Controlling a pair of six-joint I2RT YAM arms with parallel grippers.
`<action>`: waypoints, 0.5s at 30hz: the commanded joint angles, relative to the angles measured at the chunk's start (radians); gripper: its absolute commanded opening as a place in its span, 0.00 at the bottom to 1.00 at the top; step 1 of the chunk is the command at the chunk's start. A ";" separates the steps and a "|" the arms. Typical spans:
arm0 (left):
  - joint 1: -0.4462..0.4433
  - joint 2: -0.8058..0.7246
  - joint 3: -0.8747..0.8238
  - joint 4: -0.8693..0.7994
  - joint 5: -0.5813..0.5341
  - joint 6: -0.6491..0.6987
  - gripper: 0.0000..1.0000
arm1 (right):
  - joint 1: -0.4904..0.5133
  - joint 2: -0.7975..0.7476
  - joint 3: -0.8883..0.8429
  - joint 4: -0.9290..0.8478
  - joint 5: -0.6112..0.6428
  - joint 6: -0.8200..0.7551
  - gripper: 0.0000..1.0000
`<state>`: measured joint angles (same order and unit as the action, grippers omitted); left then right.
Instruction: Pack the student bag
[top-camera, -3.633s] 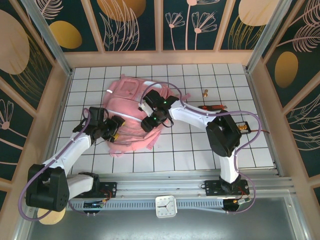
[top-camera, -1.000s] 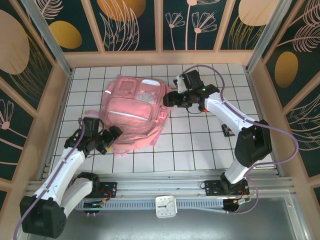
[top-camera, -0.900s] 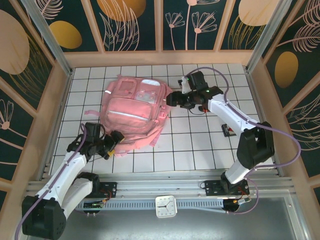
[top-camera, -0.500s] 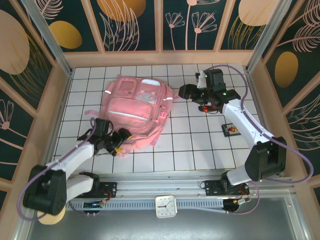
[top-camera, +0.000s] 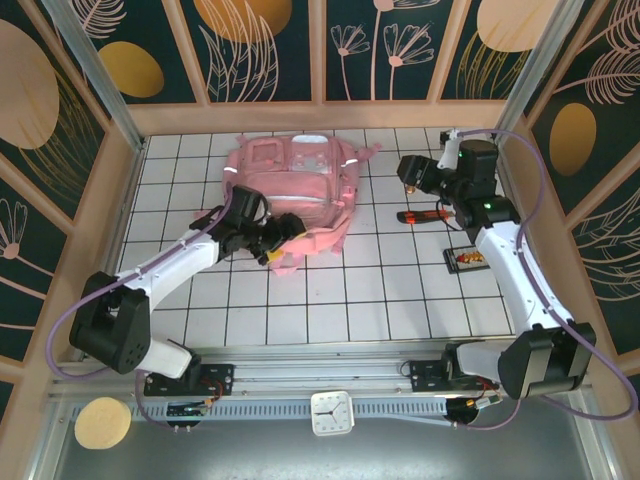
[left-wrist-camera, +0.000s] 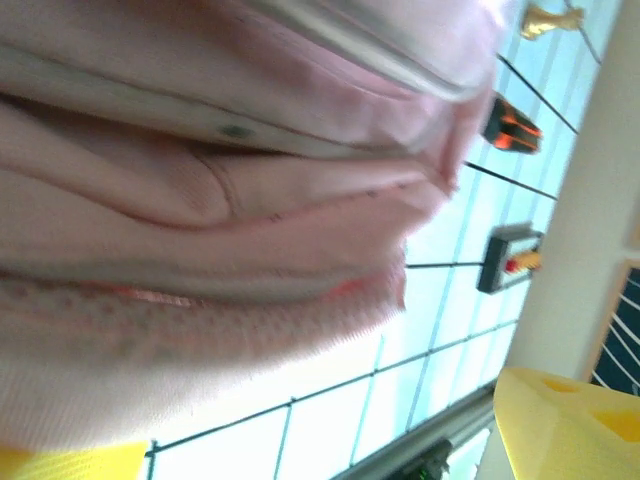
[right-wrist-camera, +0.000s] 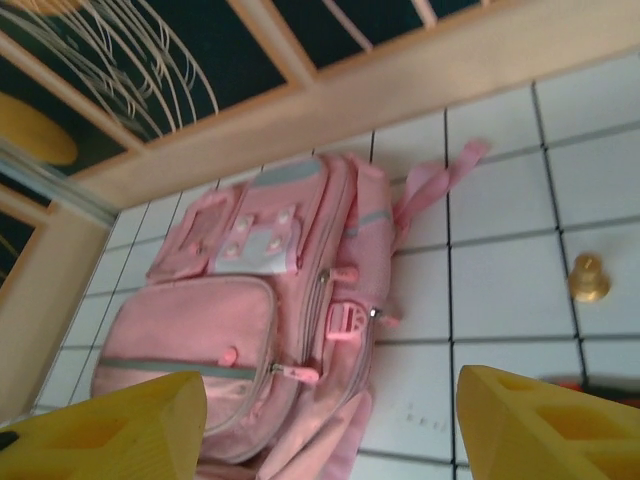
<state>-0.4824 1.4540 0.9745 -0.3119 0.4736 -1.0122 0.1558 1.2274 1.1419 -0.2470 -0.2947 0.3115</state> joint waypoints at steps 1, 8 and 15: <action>-0.008 -0.038 0.076 -0.022 0.102 0.057 0.88 | -0.010 -0.030 -0.031 0.101 0.093 -0.035 0.66; -0.009 -0.163 0.160 -0.089 0.155 0.058 0.99 | -0.038 -0.042 -0.030 0.137 0.097 -0.036 0.65; -0.004 -0.166 0.427 -0.226 -0.139 0.139 0.99 | -0.043 -0.055 -0.031 0.195 0.082 -0.049 0.65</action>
<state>-0.4885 1.2839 1.2922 -0.4442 0.4934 -0.9428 0.1192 1.2068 1.1225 -0.1280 -0.2245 0.2890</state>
